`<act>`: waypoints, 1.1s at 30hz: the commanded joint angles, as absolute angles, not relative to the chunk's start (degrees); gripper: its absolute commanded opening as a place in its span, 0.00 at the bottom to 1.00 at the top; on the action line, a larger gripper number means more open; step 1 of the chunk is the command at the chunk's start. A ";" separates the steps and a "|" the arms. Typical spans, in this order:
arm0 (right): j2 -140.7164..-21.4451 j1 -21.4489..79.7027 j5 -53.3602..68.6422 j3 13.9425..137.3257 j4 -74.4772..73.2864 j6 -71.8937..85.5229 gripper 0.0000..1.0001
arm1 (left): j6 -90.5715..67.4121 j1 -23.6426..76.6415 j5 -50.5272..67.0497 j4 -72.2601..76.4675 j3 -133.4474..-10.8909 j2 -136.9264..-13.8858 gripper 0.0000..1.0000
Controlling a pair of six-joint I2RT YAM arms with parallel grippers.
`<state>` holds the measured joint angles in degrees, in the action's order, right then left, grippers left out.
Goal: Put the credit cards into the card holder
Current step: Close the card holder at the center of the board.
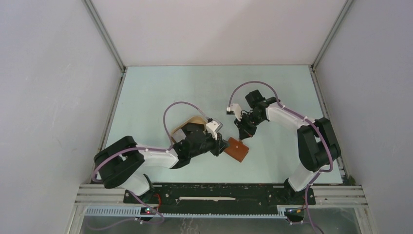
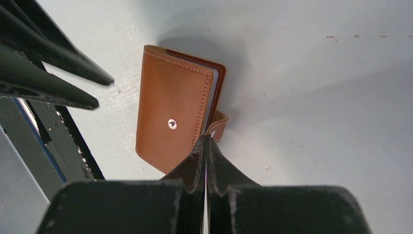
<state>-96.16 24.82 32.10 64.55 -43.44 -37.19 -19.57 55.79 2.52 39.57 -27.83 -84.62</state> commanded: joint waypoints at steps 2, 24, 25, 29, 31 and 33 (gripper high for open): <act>-94.39 24.27 34.95 65.65 -42.68 -39.25 0.00 | -31.52 55.41 11.16 46.39 -31.97 -91.29 0.07; -91.73 27.23 34.04 60.99 -40.80 -44.10 0.00 | -43.14 51.71 8.08 43.38 -33.55 -105.91 0.00; -91.75 27.31 33.87 60.84 -40.85 -44.31 0.00 | -43.64 51.68 8.25 44.07 -33.23 -106.07 0.00; -92.15 28.11 32.97 60.54 -40.57 -44.23 0.00 | -44.51 51.51 9.06 45.71 -32.93 -106.68 0.00; -92.41 28.80 32.26 60.50 -40.60 -44.17 0.00 | -44.56 51.55 9.19 45.79 -32.88 -106.61 0.00; -92.83 29.15 31.66 60.49 -40.64 -44.00 0.00 | -44.65 51.50 9.01 45.83 -32.70 -106.34 0.00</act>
<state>-93.86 27.90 32.18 60.66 -41.01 -43.22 -44.84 52.23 11.00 49.45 -33.67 -104.62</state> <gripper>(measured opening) 0.006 0.005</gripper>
